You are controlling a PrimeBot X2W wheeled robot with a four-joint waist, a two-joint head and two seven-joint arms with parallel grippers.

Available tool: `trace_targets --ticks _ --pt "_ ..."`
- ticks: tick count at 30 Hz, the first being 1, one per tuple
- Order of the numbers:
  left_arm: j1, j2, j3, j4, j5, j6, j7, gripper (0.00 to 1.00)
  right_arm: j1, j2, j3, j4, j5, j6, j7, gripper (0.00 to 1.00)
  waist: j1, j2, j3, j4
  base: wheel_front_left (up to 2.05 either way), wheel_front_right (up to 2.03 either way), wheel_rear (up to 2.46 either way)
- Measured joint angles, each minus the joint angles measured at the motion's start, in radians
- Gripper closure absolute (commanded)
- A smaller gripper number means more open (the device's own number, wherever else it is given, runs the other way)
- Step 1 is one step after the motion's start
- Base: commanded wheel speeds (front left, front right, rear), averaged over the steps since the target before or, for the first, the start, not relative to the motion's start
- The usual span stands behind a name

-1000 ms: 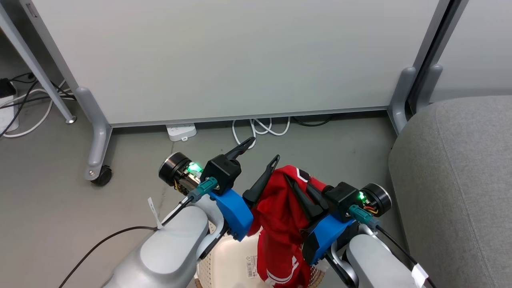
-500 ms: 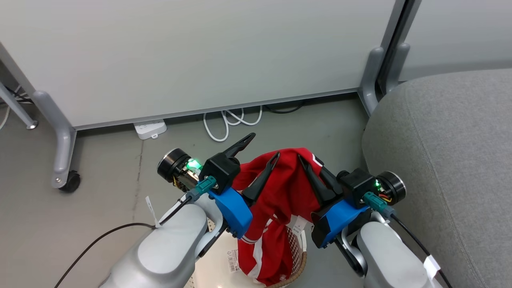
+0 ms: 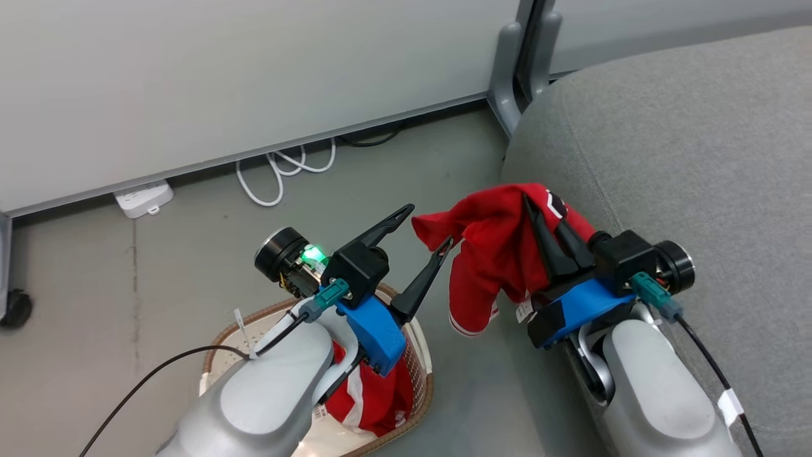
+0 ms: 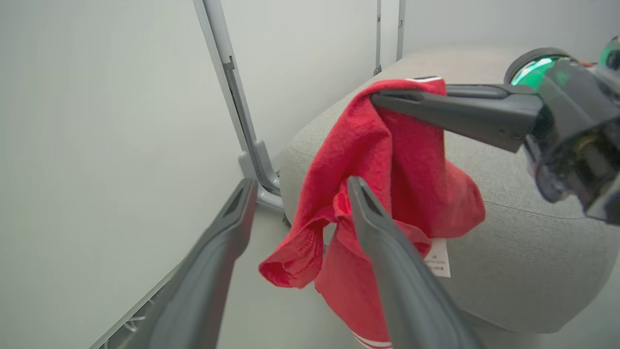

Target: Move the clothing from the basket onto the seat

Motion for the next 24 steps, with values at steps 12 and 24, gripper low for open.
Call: trace_targets --ticks 12,24 --pt "-0.011 -0.001 -0.022 -0.017 0.023 -0.016 0.0 0.0 0.033 -0.001 -0.16 -0.104 -0.02 0.0 0.0 1.0 0.0 0.0 0.078 -0.132 0.0 0.0 0.0" --pt "-0.029 -0.002 -0.054 -0.018 0.044 -0.025 0.0 0.0 0.112 -0.001 -0.297 -0.172 -0.015 0.0 0.0 1.0 0.0001 0.0 0.155 -0.224 0.0 0.0 0.0"
